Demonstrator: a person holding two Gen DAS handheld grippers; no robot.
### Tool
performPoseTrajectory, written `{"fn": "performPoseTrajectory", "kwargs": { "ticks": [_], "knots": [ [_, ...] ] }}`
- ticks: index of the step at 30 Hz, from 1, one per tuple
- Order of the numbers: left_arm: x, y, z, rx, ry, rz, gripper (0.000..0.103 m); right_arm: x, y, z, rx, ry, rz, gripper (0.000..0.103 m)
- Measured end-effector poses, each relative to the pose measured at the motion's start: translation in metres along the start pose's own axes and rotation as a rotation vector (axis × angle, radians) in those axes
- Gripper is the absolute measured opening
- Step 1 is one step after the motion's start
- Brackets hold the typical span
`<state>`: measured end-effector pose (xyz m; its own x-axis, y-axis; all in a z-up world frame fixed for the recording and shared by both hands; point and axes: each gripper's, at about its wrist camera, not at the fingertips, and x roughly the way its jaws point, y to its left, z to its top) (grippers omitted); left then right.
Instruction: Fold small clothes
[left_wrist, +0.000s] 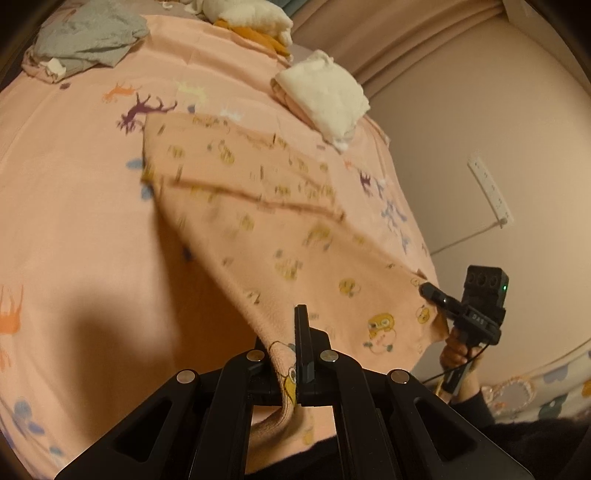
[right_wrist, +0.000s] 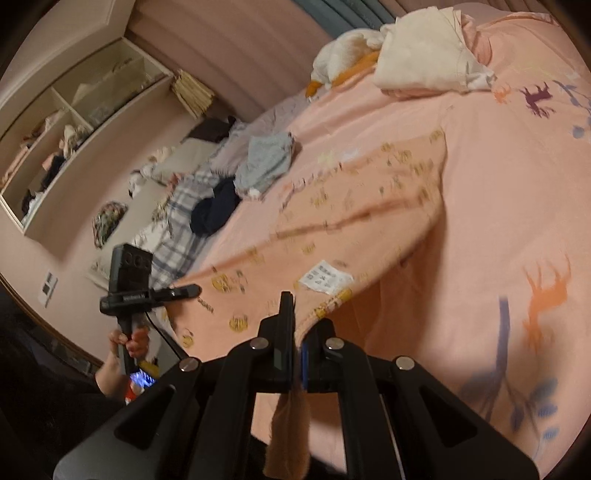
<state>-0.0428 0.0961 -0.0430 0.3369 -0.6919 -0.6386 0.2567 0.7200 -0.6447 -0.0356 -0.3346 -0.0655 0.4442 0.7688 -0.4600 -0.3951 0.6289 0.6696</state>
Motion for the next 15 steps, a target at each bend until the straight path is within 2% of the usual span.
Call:
{"fn": "performPoseTrajectory", "kwargs": {
  "ticks": [3,8,11,15],
  "knots": [
    [0.001,0.001,0.028,0.011,-0.044,0.004,0.000,0.009,0.001,0.028,-0.004,-0.039,0.013,0.005],
    [0.011,0.010,0.087,0.001,-0.111,0.038,0.000,0.035,-0.010,0.095,-0.007,-0.105,-0.027,0.005],
    [0.021,0.027,0.124,-0.040,-0.150,0.072,0.000,0.050,-0.028,0.127,0.022,-0.118,-0.065,0.005],
    [0.047,0.067,0.166,-0.140,-0.174,0.120,0.000,0.083,-0.071,0.164,0.133,-0.122,-0.146,0.006]
  ]
}}
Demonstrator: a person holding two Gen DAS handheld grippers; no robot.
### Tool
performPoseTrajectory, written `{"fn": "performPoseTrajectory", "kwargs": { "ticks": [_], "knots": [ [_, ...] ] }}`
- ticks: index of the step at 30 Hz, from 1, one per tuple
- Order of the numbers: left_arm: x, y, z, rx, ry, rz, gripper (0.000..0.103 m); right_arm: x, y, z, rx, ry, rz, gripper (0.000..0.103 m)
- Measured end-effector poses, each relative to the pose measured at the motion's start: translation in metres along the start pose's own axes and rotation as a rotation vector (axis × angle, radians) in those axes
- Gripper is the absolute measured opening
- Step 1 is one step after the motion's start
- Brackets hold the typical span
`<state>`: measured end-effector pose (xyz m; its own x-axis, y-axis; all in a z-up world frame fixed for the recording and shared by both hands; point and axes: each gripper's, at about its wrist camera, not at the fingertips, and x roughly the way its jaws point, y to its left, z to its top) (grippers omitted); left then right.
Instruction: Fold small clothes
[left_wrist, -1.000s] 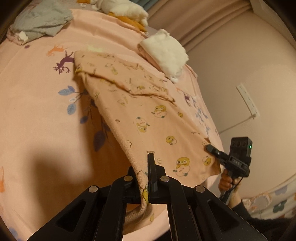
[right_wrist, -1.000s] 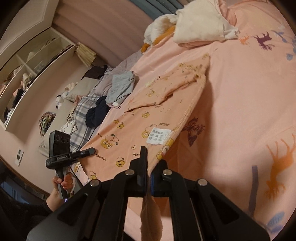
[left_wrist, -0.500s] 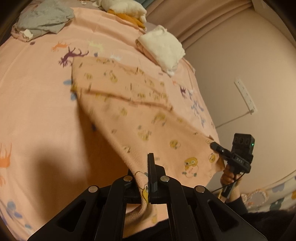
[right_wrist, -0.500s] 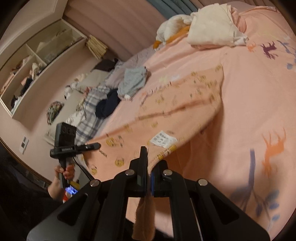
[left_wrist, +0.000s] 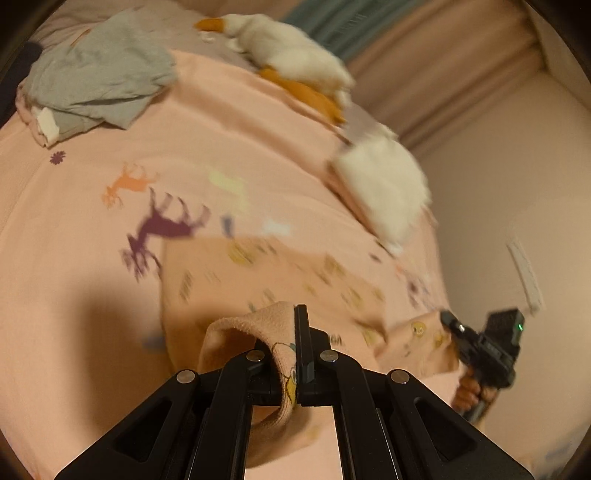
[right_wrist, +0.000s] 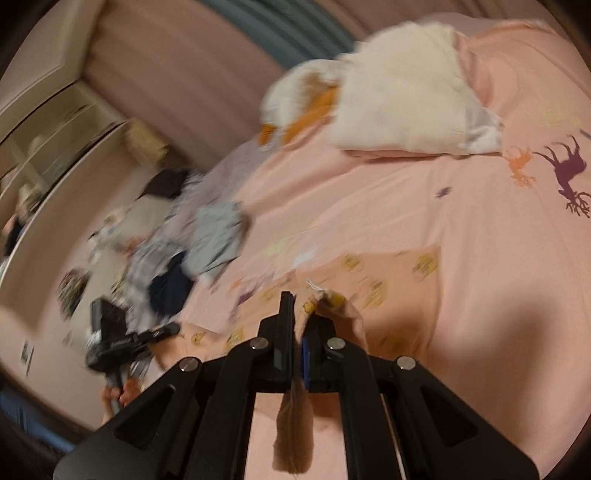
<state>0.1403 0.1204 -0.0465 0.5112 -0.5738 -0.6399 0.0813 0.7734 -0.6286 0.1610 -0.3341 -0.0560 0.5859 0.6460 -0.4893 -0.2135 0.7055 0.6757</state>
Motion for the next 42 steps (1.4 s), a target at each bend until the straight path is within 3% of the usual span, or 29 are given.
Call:
{"fn": "performPoseTrajectory", "kwargs": {
  "ticks": [4,9,12,14,16,18,20,22,23,24,26,27,29,31,33,36,39,42],
  "knots": [
    [0.050,0.032,0.020,-0.089,0.045,0.083,0.000,0.034,-0.034,0.014,0.111,0.016,-0.075,0.007],
    [0.088,0.055,0.021,-0.163,0.118,0.122,0.000,0.062,-0.065,0.013,0.175,0.078,-0.159,0.008],
    [0.088,0.060,0.021,-0.184,0.136,0.098,0.000,0.061,-0.076,0.009,0.231,0.119,-0.123,0.016],
    [0.081,0.060,0.020,-0.168,0.142,0.082,0.000,0.057,-0.078,0.008,0.242,0.126,-0.087,0.032],
    [0.071,0.057,0.015,-0.141,0.159,0.068,0.000,0.052,-0.076,0.005,0.243,0.142,-0.046,0.035],
    [0.067,0.053,0.011,-0.129,0.170,0.064,0.005,0.046,-0.070,-0.001,0.218,0.161,-0.025,0.035],
    [0.058,0.052,0.003,-0.117,0.181,0.040,0.022,0.043,-0.062,-0.008,0.172,0.196,-0.019,0.035],
    [0.053,0.053,-0.003,-0.114,0.183,0.036,0.035,0.049,-0.056,-0.014,0.126,0.238,-0.076,0.034],
    [0.050,0.054,-0.005,-0.119,0.176,0.034,0.036,0.050,-0.054,-0.016,0.107,0.250,-0.104,0.031],
    [0.050,0.054,-0.006,-0.125,0.174,0.034,0.036,0.051,-0.053,-0.018,0.095,0.253,-0.125,0.028],
    [0.050,0.054,-0.008,-0.135,0.167,0.036,0.035,0.052,-0.052,-0.019,0.080,0.249,-0.150,0.011],
    [0.049,0.053,-0.008,-0.131,0.162,0.043,0.032,0.053,-0.050,-0.019,0.072,0.248,-0.161,0.010],
    [0.051,0.048,-0.009,-0.128,0.167,0.042,0.006,0.049,-0.043,-0.019,0.049,0.246,-0.156,0.008],
    [0.049,0.046,-0.005,-0.147,0.161,0.028,0.006,0.046,-0.036,-0.014,0.053,0.231,-0.121,0.007],
    [0.047,0.048,0.005,-0.192,0.131,-0.001,0.006,0.042,-0.034,-0.002,0.110,0.187,-0.033,0.007],
    [0.049,0.057,0.024,-0.301,0.075,-0.048,0.006,0.048,-0.039,0.018,0.211,0.129,0.032,0.007],
    [0.065,0.086,0.042,-0.543,0.021,-0.086,0.006,0.064,-0.053,0.037,0.347,0.071,0.035,0.009],
    [0.075,0.102,0.055,-0.646,-0.020,-0.053,0.006,0.085,-0.076,0.050,0.498,0.023,0.013,0.012]
  ]
}}
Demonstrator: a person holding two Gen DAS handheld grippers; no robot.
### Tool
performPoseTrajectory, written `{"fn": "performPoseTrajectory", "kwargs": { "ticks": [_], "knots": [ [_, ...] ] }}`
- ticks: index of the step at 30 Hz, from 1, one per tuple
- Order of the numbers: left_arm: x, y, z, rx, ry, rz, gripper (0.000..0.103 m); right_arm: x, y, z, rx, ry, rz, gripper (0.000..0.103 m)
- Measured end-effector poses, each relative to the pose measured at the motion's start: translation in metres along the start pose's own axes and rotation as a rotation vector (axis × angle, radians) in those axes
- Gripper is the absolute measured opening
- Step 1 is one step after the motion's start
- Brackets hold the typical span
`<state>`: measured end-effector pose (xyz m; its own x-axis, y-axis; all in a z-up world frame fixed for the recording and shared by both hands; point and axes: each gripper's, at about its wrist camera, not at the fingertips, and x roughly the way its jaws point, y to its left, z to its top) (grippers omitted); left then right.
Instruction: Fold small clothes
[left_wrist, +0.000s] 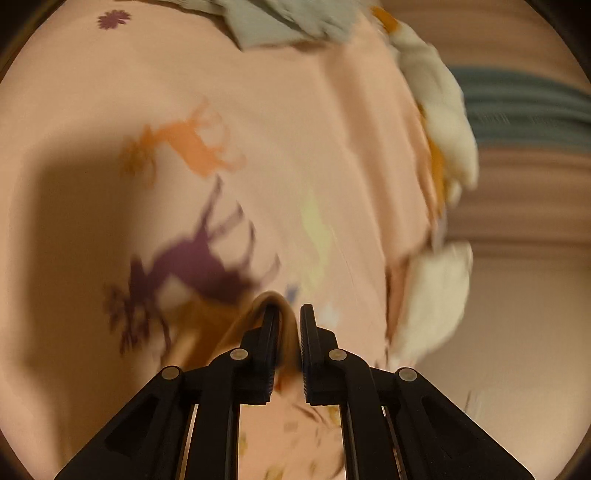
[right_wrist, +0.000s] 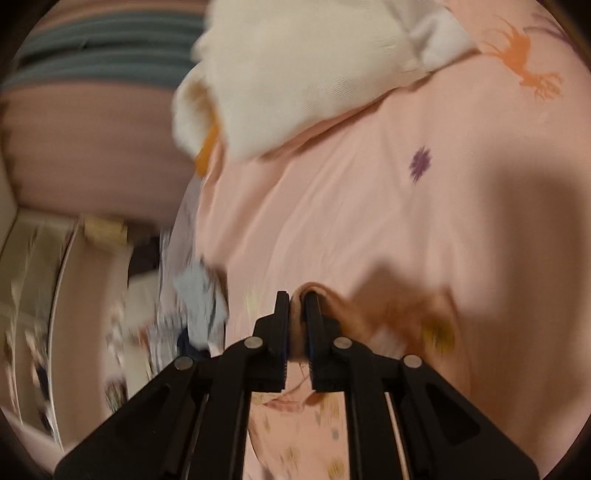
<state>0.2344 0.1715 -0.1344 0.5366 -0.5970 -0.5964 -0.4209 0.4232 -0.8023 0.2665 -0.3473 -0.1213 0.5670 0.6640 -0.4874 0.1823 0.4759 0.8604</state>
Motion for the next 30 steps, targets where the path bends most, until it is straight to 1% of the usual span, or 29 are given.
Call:
{"fn": "performPoseTrajectory", "kwargs": {
  "ticks": [2,4,5,7,9,10,11,12,13,14,15,16,17,19,21,22,23,24,26,28,30],
  "knots": [
    [0.003,0.001,0.011,-0.025,-0.015,0.008,0.006,0.006,-0.011,0.010,0.047,-0.046,-0.034,0.027],
    [-0.001,0.002,0.018,-0.044,-0.031,-0.011,0.006,0.006,-0.016,0.015,0.069,-0.071,-0.020,0.031],
    [-0.005,0.002,0.022,-0.030,-0.045,0.004,0.006,0.001,-0.019,0.017,0.071,-0.095,-0.016,0.035],
    [-0.014,-0.002,0.023,0.031,-0.075,0.055,0.006,-0.010,-0.021,0.016,0.059,-0.129,-0.002,0.036],
    [-0.021,-0.003,0.020,0.089,-0.083,0.065,0.006,-0.020,-0.015,0.012,0.000,-0.141,-0.009,0.036],
    [-0.025,-0.005,0.015,0.136,-0.082,0.073,0.006,-0.022,-0.008,0.007,-0.053,-0.134,-0.022,0.035],
    [-0.027,-0.007,0.011,0.184,-0.075,0.091,0.006,-0.026,0.001,0.001,-0.132,-0.106,-0.040,0.035],
    [-0.027,-0.013,0.001,0.270,-0.064,0.140,0.006,-0.028,0.013,-0.008,-0.227,-0.068,-0.078,0.034],
    [-0.027,-0.017,-0.007,0.343,-0.055,0.181,0.006,-0.024,0.021,-0.017,-0.289,-0.051,-0.106,0.030],
    [-0.025,-0.023,-0.021,0.435,-0.035,0.218,0.006,-0.024,0.033,-0.033,-0.399,-0.016,-0.152,0.024],
    [-0.021,-0.028,-0.040,0.526,-0.010,0.244,0.006,-0.022,0.040,-0.044,-0.464,0.007,-0.186,0.022],
    [-0.017,-0.030,-0.058,0.598,0.016,0.258,0.006,-0.021,0.046,-0.059,-0.535,0.032,-0.226,0.020],
    [-0.014,-0.030,-0.071,0.642,0.035,0.261,0.006,-0.021,0.051,-0.076,-0.614,0.058,-0.257,0.018],
    [-0.010,-0.029,-0.102,0.723,0.075,0.249,0.006,-0.021,0.054,-0.102,-0.726,0.077,-0.323,0.017],
    [-0.007,-0.025,-0.131,0.809,0.103,0.265,0.006,-0.019,0.050,-0.130,-0.834,0.112,-0.392,0.015],
    [-0.005,-0.023,-0.144,0.855,0.118,0.281,0.006,-0.019,0.049,-0.137,-0.860,0.123,-0.419,0.015],
    [-0.002,-0.021,-0.153,0.886,0.129,0.297,0.006,-0.020,0.043,-0.152,-0.906,0.147,-0.458,0.014],
    [0.000,-0.015,-0.165,0.922,0.147,0.321,0.006,-0.019,0.036,-0.154,-0.921,0.168,-0.472,0.014],
    [0.003,-0.006,-0.178,0.958,0.167,0.361,0.006,-0.018,0.017,-0.167,-0.957,0.220,-0.558,0.011],
    [0.000,0.004,-0.186,0.950,0.190,0.359,0.006,-0.025,0.007,-0.171,-0.943,0.221,-0.560,0.011],
    [-0.006,0.010,-0.192,0.948,0.209,0.357,0.006,-0.031,0.002,-0.172,-0.904,0.248,-0.562,0.011]
  ]
}}
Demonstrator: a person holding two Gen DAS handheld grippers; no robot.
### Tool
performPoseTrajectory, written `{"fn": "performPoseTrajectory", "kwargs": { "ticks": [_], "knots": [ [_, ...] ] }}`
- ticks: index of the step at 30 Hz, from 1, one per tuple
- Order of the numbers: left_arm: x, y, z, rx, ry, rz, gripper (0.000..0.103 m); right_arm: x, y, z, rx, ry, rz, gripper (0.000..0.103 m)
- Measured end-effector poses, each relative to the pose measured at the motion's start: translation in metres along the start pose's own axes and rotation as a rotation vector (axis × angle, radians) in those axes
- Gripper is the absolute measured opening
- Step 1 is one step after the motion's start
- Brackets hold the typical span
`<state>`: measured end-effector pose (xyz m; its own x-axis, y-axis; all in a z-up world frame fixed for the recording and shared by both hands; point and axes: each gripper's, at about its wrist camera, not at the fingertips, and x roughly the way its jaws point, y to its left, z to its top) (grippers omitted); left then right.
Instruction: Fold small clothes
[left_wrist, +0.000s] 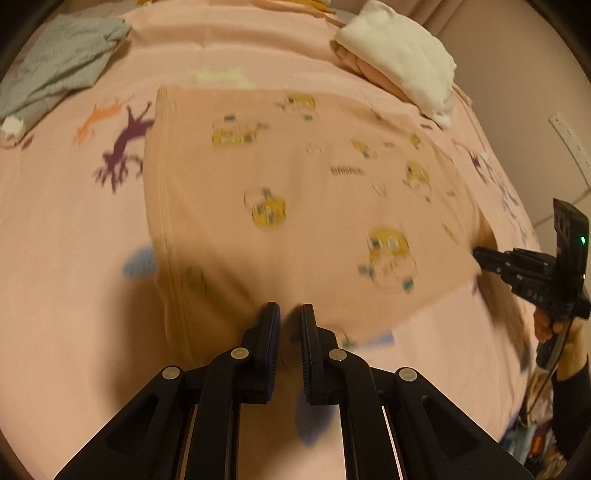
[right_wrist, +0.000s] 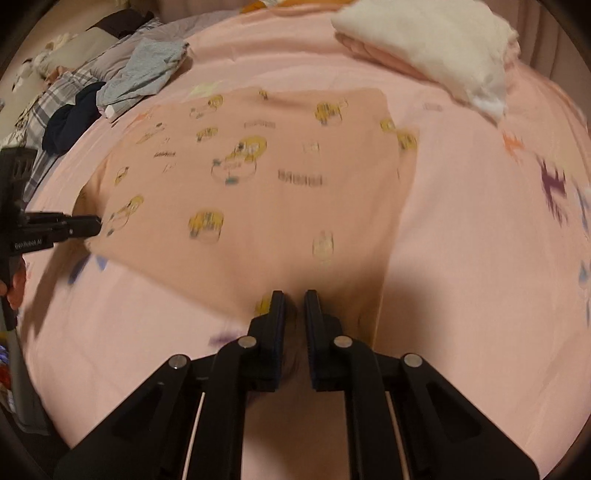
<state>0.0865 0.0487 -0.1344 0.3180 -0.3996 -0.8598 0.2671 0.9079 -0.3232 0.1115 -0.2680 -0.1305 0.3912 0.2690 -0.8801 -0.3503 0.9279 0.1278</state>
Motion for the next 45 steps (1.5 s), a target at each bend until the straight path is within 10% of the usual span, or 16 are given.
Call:
{"fn": "performPoseTrajectory", "kwargs": {
  "ticks": [7,14,23,28,31,34,45],
  "knots": [
    [-0.023,-0.003,-0.013,-0.021,-0.014,-0.018,0.006,-0.034,0.007,-0.030,-0.016,-0.006,0.030,0.014],
    [-0.042,-0.014,0.011,0.009,-0.108,-0.027,0.006,-0.049,0.004,0.046,0.043,-0.211,0.098,0.024],
    [-0.008,-0.006,0.047,-0.059,-0.092,-0.055,0.006,0.038,0.008,0.168,-0.164,-0.095,-0.090,0.026],
    [0.000,0.002,0.044,-0.062,-0.069,-0.070,0.006,0.067,-0.002,0.181,-0.224,-0.006,-0.068,0.039],
    [0.003,0.008,0.043,-0.083,-0.066,-0.087,0.006,0.083,0.000,0.179,-0.257,0.014,-0.078,0.037],
    [0.002,0.010,0.042,-0.088,-0.066,-0.095,0.006,0.083,0.005,0.177,-0.268,-0.014,-0.025,0.007],
    [0.006,0.014,0.041,-0.098,-0.062,-0.106,0.006,0.079,-0.009,0.192,-0.152,-0.138,-0.098,0.004]
  ]
}}
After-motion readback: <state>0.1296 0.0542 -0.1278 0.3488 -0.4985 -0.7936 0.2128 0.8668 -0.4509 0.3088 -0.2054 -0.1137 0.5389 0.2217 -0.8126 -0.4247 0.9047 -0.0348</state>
